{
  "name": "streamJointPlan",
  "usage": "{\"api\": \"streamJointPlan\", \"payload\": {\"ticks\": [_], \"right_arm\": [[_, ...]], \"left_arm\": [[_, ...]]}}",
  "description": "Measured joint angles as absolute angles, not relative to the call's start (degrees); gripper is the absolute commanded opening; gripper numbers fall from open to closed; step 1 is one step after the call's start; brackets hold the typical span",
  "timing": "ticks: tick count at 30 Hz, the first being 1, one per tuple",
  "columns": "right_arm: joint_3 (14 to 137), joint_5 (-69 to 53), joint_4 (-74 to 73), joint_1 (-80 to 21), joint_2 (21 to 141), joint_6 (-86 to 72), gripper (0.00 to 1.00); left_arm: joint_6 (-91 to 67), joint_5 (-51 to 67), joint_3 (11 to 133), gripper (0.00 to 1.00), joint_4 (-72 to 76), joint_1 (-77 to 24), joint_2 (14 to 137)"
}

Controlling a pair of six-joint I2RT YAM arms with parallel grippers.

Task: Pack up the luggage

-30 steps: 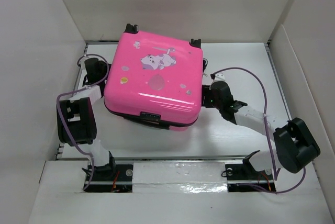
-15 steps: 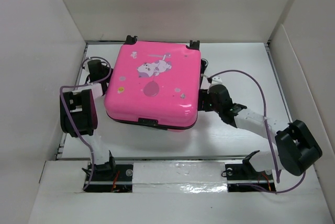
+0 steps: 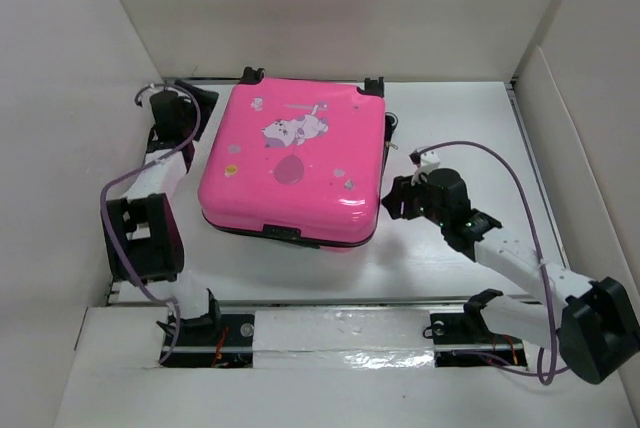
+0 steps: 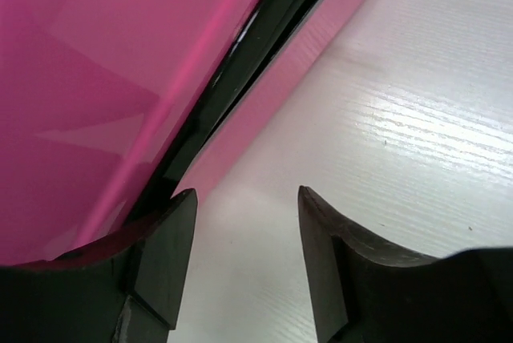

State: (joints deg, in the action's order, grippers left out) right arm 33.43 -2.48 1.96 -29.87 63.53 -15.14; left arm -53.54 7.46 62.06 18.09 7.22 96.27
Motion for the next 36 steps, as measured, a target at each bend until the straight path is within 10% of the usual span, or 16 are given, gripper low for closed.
{"api": "streamJointPlan", "payload": {"ticks": [3, 4, 6, 22, 36], "right_arm": [[32.1, -4.3, 0.5, -29.6, 58.3, -14.1, 0.39], [31.7, -4.7, -0.3, -29.8, 56.4, -13.6, 0.33], [30.8, -5.5, -2.1, -30.7, 52.3, -12.8, 0.19], [31.7, -13.9, -9.2, -48.1, 49.4, -11.8, 0.07], [37.6, -18.5, -4.9, -46.0, 61.8, -13.5, 0.15]], "left_arm": [[-52.4, 6.5, 64.8, 0.44, 17.2, 7.1, 88.9], [-52.2, 6.1, 64.8, 0.15, 17.3, 6.8, 85.4], [-51.2, 4.9, 63.5, 0.00, 18.0, 5.7, 78.3], [-42.7, 16.2, 35.6, 0.00, 14.4, -6.3, 41.9], [-35.6, 9.0, 44.8, 0.00, 19.5, -35.4, 50.1]]}}
